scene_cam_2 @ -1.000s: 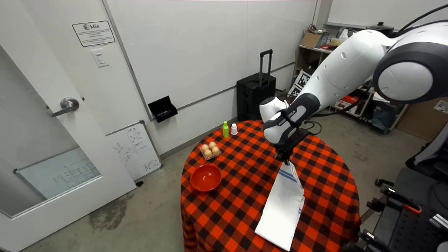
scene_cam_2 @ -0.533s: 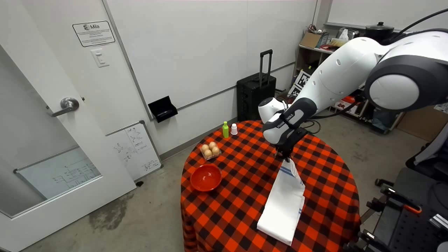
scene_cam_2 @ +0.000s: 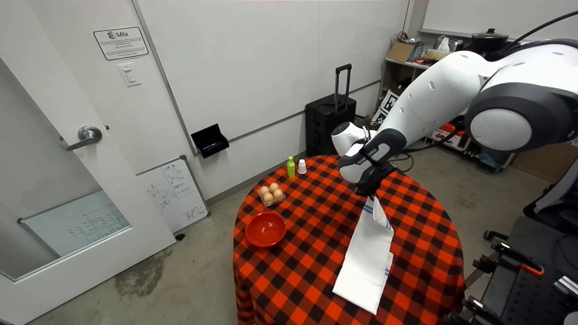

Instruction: Pick up the white and blue towel, set the towel down and fold it three times over

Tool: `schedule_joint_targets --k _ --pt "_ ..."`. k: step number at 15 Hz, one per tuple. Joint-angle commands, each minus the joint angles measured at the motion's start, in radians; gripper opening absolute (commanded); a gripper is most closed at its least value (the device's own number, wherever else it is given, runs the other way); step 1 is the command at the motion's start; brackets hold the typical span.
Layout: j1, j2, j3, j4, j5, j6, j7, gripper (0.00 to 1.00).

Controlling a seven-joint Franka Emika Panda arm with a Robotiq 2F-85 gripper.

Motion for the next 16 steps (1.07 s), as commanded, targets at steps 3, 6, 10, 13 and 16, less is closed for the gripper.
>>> schedule_joint_targets --k 3,6,10,13,16 --pt "0.059 0.025 -0.049 0.04 -0.005 -0.059 0.222 0.01" --pt "0.068 0.026 -0.048 0.042 -0.006 -0.085 0.31 0.01" --pt "0.013 0.016 0.024 0.069 -0.011 -0.209 0.159 0.01" --pt "-0.016 0.018 0.059 0.091 -0.01 -0.243 0.005 0.01" --pt "0.0 0.005 0.109 0.061 -0.01 -0.248 -0.098 0.01"
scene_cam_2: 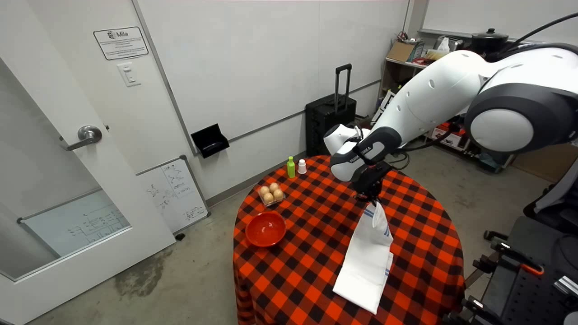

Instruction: Pick up the white and blue towel, set the towel down and fold it three times over

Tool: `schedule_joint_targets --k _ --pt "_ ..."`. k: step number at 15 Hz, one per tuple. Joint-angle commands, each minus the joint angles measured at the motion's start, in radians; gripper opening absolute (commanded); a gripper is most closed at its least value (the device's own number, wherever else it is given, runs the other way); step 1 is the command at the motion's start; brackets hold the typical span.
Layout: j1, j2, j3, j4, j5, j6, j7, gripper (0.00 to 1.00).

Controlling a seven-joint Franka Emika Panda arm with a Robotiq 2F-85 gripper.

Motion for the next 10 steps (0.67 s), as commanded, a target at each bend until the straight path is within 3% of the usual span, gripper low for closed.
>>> schedule_joint_targets --k 1,3,4,10 --pt "0.009 0.0 0.077 -0.007 -0.009 -0.026 -0.118 0.01" --pt "0.027 0.008 0.137 -0.031 0.005 0.005 -0.155 0.01" --pt "0.016 0.002 0.151 0.008 0.0 -0.036 -0.211 0.01" --pt "0.04 0.01 0.267 0.0 0.003 -0.052 -0.418 0.01"
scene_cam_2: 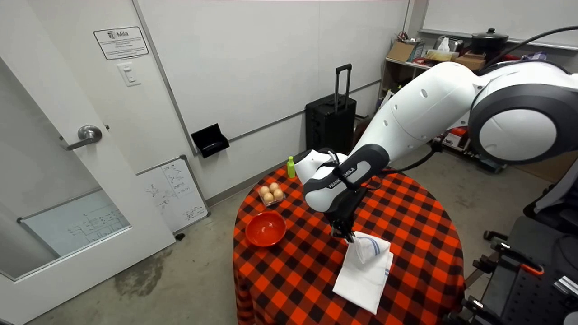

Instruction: Pick up the white and blue towel, set the towel down and fold it three times over

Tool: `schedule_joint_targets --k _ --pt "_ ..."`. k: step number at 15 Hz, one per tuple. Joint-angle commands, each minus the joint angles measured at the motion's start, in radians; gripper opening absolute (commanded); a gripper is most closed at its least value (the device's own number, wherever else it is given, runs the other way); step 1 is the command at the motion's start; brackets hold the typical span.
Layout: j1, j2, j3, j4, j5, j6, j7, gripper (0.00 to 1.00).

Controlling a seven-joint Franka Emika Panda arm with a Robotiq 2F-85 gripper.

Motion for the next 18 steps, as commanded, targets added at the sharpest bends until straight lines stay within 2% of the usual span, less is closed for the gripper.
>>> schedule_joint_targets --k 1,11,13,18 --pt "-0.013 0.004 0.045 0.017 0.0 -0.06 -0.169 0.01" --pt "-0.045 0.024 0.148 0.051 0.014 -0.312 -0.557 0.01" --pt "-0.043 0.033 0.158 0.064 0.039 -0.325 -0.543 0.01" --pt "-0.035 0.059 0.152 0.084 0.106 -0.199 -0.46 0.01"
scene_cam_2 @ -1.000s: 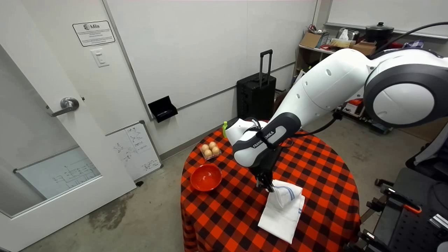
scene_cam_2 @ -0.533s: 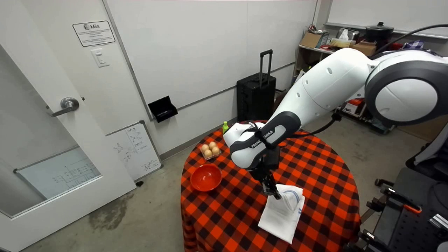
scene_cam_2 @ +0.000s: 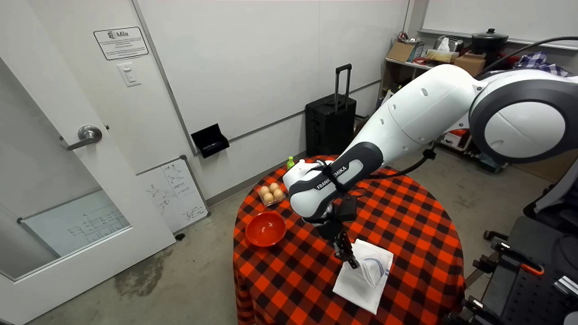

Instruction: Pick up the white and blue towel, set the towel down and fold it three times over

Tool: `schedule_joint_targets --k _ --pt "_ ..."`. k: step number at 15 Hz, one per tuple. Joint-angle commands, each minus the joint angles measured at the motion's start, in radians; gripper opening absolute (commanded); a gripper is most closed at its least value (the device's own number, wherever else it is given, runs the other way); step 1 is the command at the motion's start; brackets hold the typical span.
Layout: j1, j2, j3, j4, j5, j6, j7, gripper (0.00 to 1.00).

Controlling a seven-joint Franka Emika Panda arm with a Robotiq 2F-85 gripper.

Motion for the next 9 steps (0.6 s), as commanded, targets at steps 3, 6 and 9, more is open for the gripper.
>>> schedule_joint_targets --k 3,6,9 --pt "0.005 0.069 -0.012 0.077 0.017 0.081 0.056 0.01" --pt "0.008 0.101 -0.012 0.106 0.01 0.045 0.045 0.01" --pt "0.009 0.123 -0.002 0.122 0.01 -0.015 0.025 0.01"
